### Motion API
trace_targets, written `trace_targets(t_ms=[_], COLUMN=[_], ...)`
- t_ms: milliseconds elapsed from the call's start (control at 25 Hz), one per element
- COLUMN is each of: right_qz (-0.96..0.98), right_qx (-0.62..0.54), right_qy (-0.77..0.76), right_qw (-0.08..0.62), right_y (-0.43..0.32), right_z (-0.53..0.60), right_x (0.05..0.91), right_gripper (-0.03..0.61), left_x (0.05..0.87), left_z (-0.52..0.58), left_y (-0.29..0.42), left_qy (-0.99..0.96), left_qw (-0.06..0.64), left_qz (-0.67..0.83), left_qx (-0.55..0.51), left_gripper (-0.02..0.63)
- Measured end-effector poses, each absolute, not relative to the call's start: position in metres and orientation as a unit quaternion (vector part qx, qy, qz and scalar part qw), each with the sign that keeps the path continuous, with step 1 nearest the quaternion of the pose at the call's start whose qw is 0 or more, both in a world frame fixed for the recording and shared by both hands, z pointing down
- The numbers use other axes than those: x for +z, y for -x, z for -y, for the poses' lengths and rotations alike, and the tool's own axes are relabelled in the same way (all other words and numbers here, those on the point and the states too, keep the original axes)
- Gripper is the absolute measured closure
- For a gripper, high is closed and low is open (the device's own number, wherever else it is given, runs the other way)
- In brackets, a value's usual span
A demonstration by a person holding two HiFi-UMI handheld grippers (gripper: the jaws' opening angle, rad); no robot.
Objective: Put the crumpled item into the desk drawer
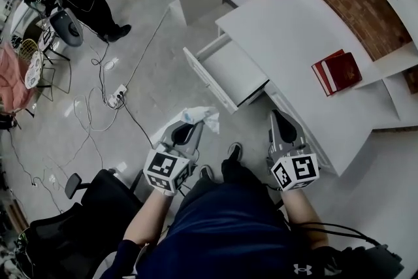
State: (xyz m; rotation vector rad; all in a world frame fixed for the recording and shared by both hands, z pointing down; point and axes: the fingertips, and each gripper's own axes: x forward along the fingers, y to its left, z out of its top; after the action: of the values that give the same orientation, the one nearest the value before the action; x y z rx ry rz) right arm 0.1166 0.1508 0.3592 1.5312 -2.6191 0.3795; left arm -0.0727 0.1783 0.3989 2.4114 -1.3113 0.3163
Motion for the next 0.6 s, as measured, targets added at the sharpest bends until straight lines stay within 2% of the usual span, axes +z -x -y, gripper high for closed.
trace_targets(t_ms=[600], right_qz=[0.874], right_qx=[0.148], right_qy=[-0.461], right_qw=[0.039], right_y=[-0.138], right_z=[-0.082], right_x=[0.375], right_gripper=[0.575], left_x=[0.411], left_z=[-0.13], left_y=[0.053], left_qy=[-0.832], left_qw=[0.19], left_qz=[0.506], left_qx=[0.129], left_gripper=[0.592])
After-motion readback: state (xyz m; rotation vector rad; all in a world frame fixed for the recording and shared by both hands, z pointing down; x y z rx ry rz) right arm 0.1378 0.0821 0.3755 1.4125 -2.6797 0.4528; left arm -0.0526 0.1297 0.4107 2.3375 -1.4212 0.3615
